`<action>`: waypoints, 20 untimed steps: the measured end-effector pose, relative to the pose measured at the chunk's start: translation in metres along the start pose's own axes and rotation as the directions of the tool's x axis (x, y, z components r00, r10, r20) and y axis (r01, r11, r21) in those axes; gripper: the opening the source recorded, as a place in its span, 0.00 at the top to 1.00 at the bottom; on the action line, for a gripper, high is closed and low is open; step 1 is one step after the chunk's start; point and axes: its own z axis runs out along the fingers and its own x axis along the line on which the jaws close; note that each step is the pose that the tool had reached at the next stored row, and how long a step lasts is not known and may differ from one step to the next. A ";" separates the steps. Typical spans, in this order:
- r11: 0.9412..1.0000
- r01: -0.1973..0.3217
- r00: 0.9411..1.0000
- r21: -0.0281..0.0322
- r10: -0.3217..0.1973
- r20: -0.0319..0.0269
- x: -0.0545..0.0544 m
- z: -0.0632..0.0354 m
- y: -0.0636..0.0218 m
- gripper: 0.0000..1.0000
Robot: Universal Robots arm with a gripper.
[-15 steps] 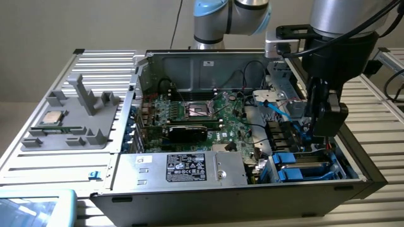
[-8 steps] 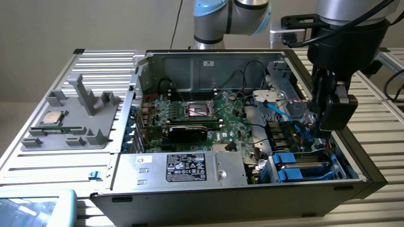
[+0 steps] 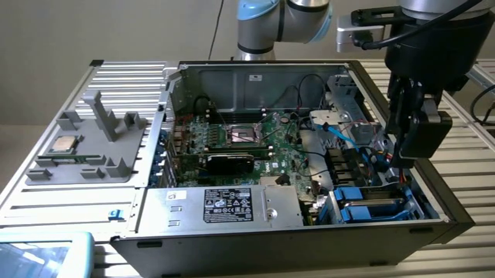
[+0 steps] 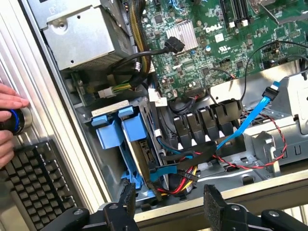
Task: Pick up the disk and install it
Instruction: 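Insert the first disk wire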
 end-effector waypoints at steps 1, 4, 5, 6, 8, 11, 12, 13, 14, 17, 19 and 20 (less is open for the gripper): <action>1.000 0.000 1.000 0.000 0.000 0.000 0.000 0.0000 0.0000 0.33; 1.000 0.000 1.000 0.000 0.000 0.000 0.000 0.0000 0.0000 0.33; 1.000 0.000 1.000 0.000 0.000 0.000 0.000 0.0000 0.0000 0.33; 1.000 0.000 1.000 0.000 0.000 0.000 0.000 0.0000 0.0000 0.33; 1.000 0.000 1.000 0.000 0.000 0.000 0.000 0.0000 0.0000 0.33; 1.000 0.000 1.000 0.000 0.000 0.000 0.000 0.0000 0.0000 0.33; 1.000 0.000 1.000 0.000 0.000 0.000 0.000 0.0000 0.0000 0.33; 1.000 0.000 1.000 0.000 0.000 0.000 0.000 0.0000 0.0000 0.33; 1.000 0.000 1.000 0.000 0.000 0.000 0.000 0.0000 0.0000 0.33; 1.000 0.002 1.000 0.000 -0.002 0.001 0.005 0.0004 0.0001 0.33; 1.000 0.006 1.000 -0.001 -0.006 0.004 0.008 0.0003 0.0015 0.33; 1.000 0.009 1.000 -0.001 -0.009 0.005 0.009 0.0001 0.0026 0.33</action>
